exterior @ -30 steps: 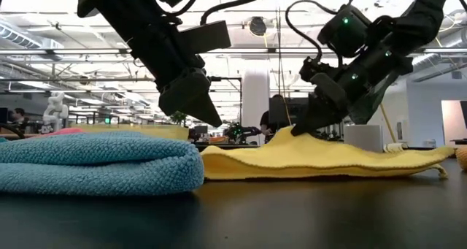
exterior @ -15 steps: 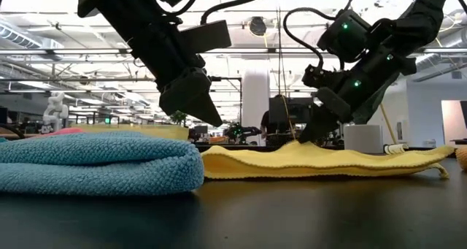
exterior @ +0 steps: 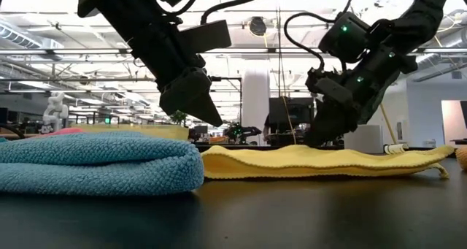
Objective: Fold microfiber towels
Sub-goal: Fold the yellow microfiber cloth
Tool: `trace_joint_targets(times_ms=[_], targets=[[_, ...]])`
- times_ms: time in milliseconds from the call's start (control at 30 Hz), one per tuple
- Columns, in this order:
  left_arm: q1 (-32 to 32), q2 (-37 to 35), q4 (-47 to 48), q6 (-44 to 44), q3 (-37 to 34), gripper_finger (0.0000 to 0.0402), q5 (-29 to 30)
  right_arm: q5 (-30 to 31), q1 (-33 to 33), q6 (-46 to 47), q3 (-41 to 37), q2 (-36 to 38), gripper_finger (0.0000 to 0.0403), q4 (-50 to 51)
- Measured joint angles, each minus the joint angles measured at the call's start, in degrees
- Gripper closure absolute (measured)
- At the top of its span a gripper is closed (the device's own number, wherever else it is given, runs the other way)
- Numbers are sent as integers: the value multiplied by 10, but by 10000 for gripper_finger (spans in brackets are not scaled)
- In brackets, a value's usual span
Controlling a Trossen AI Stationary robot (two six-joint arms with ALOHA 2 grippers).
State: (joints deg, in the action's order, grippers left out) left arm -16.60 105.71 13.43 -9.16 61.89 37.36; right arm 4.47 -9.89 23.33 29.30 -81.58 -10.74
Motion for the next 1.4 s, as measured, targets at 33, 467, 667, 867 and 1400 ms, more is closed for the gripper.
trace_joint_targets(times_ms=[33,467,667,867,1400], targets=[[0,0,0,0,0,309,-1,0,-6,0,0,0,270,-2],[0,0,0,0,0,309,-15,-107,-33,9,0,-1,270,-24],[0,0,0,0,0,309,-15,-105,-23,-4,0,-1,271,-48],[0,0,0,0,0,309,-15,-43,-27,-7,0,-2,271,-36],[0,0,-2,0,0,309,-15,-93,-28,-46,0,-44,280,-135]])
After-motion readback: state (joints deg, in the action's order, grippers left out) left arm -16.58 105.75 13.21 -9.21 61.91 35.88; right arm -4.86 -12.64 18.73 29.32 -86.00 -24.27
